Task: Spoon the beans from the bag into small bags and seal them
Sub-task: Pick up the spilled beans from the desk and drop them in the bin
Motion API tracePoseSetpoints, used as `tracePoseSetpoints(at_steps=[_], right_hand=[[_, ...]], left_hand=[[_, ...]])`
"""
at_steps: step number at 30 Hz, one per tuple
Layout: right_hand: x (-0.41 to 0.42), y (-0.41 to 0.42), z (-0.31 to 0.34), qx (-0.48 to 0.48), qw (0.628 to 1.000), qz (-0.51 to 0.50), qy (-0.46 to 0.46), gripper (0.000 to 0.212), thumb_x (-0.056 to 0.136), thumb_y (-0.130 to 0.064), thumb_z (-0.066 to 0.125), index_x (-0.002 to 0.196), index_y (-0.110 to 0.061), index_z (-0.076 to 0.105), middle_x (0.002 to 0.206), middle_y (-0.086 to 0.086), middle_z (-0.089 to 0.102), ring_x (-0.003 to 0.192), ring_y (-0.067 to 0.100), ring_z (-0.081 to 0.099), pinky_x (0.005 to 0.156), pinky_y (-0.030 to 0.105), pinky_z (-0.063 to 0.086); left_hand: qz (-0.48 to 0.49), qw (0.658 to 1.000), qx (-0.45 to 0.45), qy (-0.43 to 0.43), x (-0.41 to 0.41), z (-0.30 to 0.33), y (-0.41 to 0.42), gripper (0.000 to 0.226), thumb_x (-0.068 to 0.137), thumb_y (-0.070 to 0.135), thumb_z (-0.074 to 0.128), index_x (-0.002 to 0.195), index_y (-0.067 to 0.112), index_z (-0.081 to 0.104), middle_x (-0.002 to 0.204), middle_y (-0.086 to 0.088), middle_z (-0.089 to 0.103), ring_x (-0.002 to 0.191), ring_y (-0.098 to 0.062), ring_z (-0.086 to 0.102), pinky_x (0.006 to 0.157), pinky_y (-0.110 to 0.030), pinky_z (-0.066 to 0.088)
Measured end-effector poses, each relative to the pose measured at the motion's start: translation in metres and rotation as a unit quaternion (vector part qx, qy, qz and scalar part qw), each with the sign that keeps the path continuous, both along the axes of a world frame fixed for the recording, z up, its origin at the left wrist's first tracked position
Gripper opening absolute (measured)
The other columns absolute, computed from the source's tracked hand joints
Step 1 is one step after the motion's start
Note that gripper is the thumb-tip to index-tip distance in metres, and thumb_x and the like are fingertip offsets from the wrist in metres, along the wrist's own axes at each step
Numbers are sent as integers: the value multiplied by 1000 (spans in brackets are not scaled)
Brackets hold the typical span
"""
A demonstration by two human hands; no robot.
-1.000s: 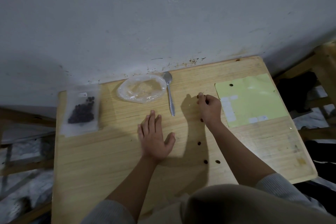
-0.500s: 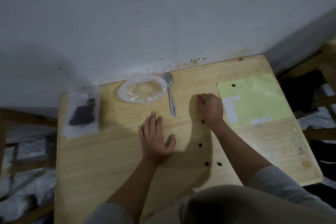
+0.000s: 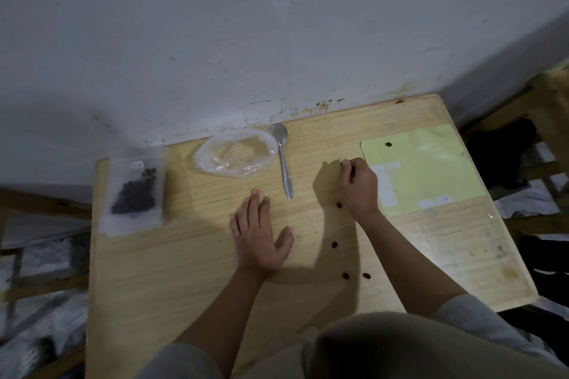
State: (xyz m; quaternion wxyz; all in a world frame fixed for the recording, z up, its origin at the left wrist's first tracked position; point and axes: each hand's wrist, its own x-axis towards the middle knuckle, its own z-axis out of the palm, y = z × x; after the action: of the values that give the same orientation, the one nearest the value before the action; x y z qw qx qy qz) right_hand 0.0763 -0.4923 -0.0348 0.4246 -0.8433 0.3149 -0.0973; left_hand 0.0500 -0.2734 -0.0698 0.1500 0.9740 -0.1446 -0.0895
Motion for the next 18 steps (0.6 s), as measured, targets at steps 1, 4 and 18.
tracePoseSetpoints(at_steps=[1, 4, 18], right_hand=[[-2, 1, 0, 18, 1000, -14, -4, 29, 99, -20, 42, 75, -5, 50, 58, -3, 44, 56, 14, 42, 49, 12, 34], [-4, 3, 1, 63, 997, -49, -9, 39, 100, -22, 39, 64, -9, 42, 56, -2, 39, 53, 10, 37, 48, 13, 33], [-3, -2, -4, 109, 993, -48, 11, 35, 98, -20, 44, 64, -14, 44, 62, -5, 45, 58, 7, 42, 50, 9, 34]], left_hand=[[1, 1000, 0, 0, 0, 0, 0, 79, 78, 59, 44, 141, 11, 37, 156, -8, 24, 141, -28, 20, 110, -57, 20], [1, 1000, -2, -1, 0, 0, 0, 79, 79, 59, 43, 141, 12, 37, 156, -7, 24, 141, -27, 19, 111, -57, 19], [-2, 1000, 0, -2, 0, 1, 0, 79, 79, 58, 44, 141, 11, 37, 155, -8, 25, 141, -28, 21, 110, -56, 19]])
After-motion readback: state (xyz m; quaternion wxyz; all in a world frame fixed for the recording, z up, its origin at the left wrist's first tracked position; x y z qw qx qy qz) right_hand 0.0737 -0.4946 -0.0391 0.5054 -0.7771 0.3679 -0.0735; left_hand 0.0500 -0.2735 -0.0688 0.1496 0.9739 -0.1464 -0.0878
